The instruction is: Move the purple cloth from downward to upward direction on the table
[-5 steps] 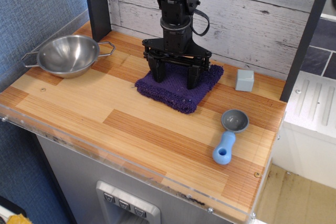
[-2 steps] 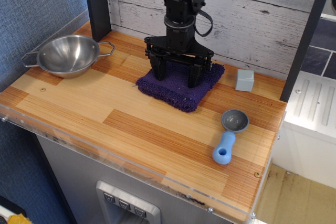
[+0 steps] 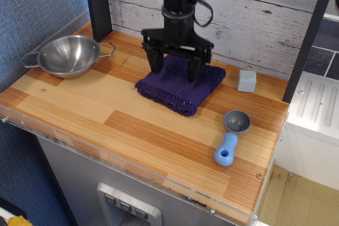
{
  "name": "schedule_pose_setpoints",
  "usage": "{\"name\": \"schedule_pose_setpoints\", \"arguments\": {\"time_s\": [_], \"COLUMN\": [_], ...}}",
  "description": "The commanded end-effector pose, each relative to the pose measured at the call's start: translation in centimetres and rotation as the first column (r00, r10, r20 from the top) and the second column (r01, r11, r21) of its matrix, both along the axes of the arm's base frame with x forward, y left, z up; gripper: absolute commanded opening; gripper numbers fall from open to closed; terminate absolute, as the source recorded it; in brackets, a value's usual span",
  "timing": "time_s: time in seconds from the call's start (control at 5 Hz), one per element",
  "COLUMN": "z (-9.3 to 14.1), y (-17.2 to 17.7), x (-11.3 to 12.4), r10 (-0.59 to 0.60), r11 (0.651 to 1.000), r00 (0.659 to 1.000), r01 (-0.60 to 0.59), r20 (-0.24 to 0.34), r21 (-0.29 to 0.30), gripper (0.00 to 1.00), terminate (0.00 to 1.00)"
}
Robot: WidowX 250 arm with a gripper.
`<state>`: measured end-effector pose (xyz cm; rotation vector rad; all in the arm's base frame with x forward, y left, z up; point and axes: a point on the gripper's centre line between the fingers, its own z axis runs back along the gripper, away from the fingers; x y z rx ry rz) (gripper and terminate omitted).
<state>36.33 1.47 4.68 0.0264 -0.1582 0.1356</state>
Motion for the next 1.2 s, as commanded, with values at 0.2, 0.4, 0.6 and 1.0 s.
{"name": "schedule_pose_setpoints", "arguments": {"time_s": [0.2,0.4,0.6,1.0], "z": [6.6,6.6,6.6,6.6], "y": [0.5,0.5,0.5,0.5], "x": [-2.2,-2.2,-2.2,-2.2], "r10": [0.014,0.014,0.014,0.014], "r11": [1.0,1.0,1.0,1.0], "r00": [0.985,0.985,0.985,0.985], "r01": [-0.014,-0.014,-0.014,-0.014], "r20": [0.171,0.171,0.171,0.171], "r21": [0.001,0.001,0.001,0.001], "gripper": [1.0,1.0,1.0,1.0], "terminate": [0.0,0.0,0.0,1.0]}}
